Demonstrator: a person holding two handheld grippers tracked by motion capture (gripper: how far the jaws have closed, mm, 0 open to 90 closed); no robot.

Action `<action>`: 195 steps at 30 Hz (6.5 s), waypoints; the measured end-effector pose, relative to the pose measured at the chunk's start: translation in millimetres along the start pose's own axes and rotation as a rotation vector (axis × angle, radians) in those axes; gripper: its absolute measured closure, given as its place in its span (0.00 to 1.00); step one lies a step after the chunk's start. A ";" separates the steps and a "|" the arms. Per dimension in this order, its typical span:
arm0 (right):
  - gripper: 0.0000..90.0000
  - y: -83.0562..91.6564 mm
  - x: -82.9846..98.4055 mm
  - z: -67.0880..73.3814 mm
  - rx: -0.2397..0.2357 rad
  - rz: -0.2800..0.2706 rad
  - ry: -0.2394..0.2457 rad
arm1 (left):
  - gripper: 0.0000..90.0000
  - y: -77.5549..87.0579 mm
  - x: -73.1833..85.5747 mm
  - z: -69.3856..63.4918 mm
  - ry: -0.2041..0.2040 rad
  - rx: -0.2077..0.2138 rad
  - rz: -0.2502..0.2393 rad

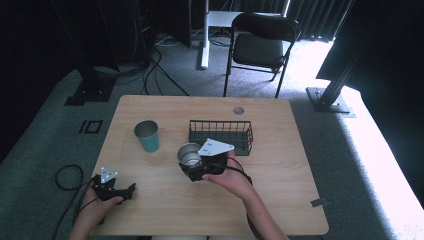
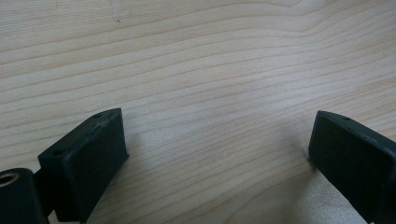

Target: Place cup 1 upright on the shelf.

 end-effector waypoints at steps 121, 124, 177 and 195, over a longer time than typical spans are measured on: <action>0.13 30.9 37.1 -160.5 0.544 -0.039 -0.281 | 0.06 -0.1 0.0 0.0 0.000 -0.001 -0.001; 0.13 34.2 38.6 -157.9 0.540 -0.045 -0.283 | 0.06 0.0 0.0 0.0 0.000 -0.001 -0.001; 0.13 105.7 141.9 -152.5 0.565 0.000 -0.380 | 0.06 -0.1 0.1 0.1 -0.002 -0.001 -0.001; 0.13 136.4 177.6 -161.5 0.643 0.096 -0.367 | 0.06 -0.1 0.1 0.1 -0.002 -0.001 -0.001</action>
Point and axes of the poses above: each handheld gripper's, and its own axes: y roughly backward along the jaws, x roughly out of its underside, z roughly to its left, the point moved 7 cm from there along -y, roughly forward along the jaws, and after that the axes turned 10 degrees about -y, right-handed, at the moved point
